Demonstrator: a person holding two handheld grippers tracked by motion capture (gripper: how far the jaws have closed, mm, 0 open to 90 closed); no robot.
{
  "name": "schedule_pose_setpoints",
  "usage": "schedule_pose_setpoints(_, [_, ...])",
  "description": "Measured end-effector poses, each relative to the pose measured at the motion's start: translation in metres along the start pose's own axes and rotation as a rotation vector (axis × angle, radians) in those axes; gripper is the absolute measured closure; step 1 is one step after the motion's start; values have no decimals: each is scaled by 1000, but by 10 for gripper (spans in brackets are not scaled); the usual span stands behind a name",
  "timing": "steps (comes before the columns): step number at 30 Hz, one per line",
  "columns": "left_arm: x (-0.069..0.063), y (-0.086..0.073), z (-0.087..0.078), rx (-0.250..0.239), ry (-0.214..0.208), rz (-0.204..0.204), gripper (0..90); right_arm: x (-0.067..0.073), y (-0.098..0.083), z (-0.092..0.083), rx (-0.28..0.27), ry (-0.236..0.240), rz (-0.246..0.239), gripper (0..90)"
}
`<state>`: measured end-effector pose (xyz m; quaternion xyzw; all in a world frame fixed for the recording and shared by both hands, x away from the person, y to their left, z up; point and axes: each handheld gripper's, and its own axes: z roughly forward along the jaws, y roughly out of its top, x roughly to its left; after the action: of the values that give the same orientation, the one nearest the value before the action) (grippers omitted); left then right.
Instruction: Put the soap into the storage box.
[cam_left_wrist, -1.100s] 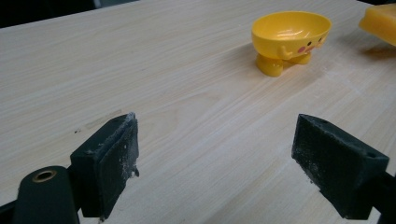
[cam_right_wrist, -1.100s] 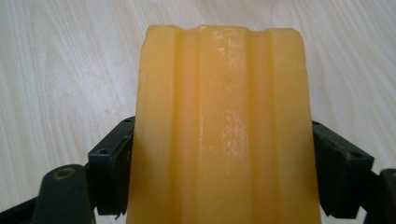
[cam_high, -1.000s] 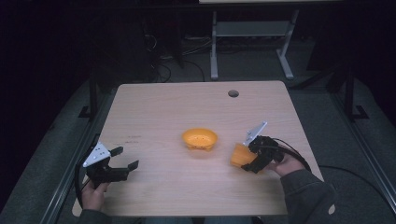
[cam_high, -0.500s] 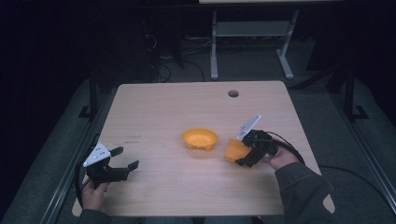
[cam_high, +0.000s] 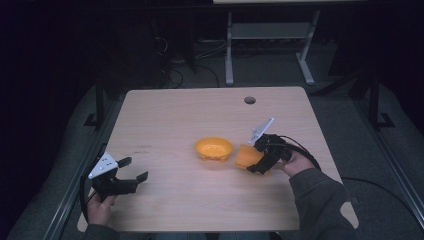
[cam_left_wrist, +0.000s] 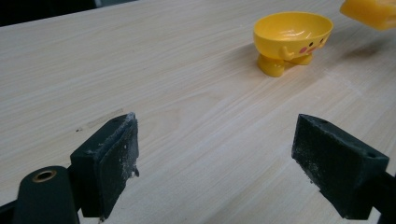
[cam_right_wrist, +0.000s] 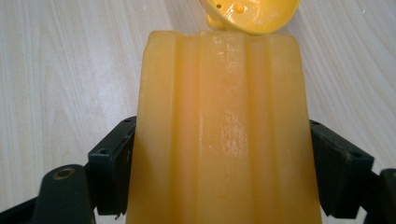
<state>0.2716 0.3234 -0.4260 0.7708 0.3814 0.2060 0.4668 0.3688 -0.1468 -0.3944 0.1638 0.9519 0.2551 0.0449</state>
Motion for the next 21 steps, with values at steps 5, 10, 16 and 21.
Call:
schedule_pose_setpoints(5, [0,0,0,-2,0,-2,141,-2,11,-1,-3,-8,-30,206])
schedule_pose_setpoints(10, [0,0,0,-4,0,-2,141,-2,19,-1,-5,-5,-37,206])
schedule_pose_setpoints(16, [1,0,-1,-6,0,-3,141,-4,28,-3,-22,-3,-54,206])
schedule_pose_setpoints(21, [0,0,0,-4,-1,-1,141,-5,34,-3,-15,-6,-63,206])
